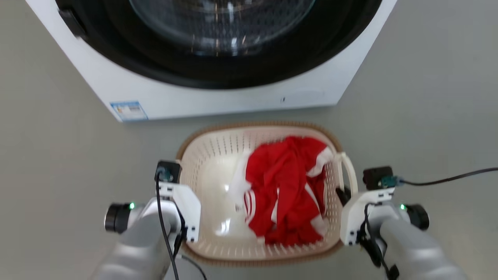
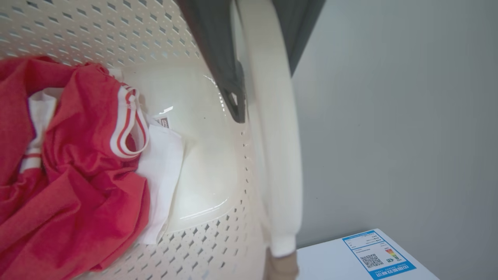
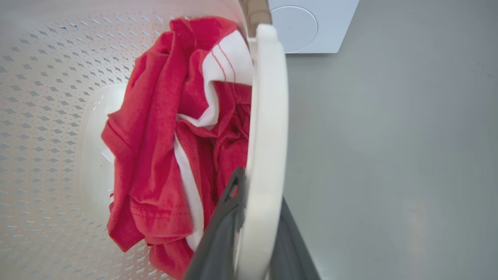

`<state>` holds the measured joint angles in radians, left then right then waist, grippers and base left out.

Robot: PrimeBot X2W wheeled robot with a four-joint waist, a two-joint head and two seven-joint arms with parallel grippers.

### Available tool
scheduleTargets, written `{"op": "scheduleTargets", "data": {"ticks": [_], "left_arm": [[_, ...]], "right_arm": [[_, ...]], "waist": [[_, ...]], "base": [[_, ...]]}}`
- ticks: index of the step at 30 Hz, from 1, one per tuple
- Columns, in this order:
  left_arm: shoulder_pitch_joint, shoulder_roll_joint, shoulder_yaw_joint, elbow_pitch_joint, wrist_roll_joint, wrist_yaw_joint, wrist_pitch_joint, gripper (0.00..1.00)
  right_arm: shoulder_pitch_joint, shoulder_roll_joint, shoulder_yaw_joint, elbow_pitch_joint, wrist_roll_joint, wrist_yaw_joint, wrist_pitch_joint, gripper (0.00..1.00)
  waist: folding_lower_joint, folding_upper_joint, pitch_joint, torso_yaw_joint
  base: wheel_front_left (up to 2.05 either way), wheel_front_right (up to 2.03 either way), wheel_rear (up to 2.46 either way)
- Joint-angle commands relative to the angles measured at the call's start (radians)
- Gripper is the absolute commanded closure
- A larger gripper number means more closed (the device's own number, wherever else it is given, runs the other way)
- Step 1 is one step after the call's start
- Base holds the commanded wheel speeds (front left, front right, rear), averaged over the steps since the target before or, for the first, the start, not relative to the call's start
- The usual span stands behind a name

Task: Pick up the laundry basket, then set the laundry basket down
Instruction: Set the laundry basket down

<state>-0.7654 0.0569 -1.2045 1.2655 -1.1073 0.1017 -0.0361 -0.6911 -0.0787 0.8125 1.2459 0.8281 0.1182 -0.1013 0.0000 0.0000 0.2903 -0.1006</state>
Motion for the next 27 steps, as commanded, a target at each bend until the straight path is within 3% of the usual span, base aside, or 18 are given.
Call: {"op": "scheduleTargets", "data": {"ticks": [1, 14, 27], "left_arm": [[-0.059, -0.007, 0.013, -0.009, 0.015, 0.005, -0.022, 1.00], [-0.218, -0.005, 0.032, 0.005, 0.027, 0.034, -0.117, 1.00], [-0.322, 0.004, 0.032, 0.013, 0.050, 0.033, -0.191, 1.00]], "right_arm": [[-0.037, 0.028, 0.010, -0.017, -0.012, 0.012, -0.041, 1.00], [-0.214, 0.028, -0.047, 0.040, -0.056, 0.012, -0.141, 1.00], [-0.266, 0.028, -0.142, 0.045, -0.167, 0.012, -0.159, 1.00]], "waist": [[0.0000, 0.0000, 0.087, 0.015], [0.0000, 0.0000, 0.367, 0.040], [0.0000, 0.0000, 0.510, 0.041]], "base": [[0.00, 0.00, 0.00], [0.00, 0.00, 0.00], [0.00, 0.00, 0.00]]}}
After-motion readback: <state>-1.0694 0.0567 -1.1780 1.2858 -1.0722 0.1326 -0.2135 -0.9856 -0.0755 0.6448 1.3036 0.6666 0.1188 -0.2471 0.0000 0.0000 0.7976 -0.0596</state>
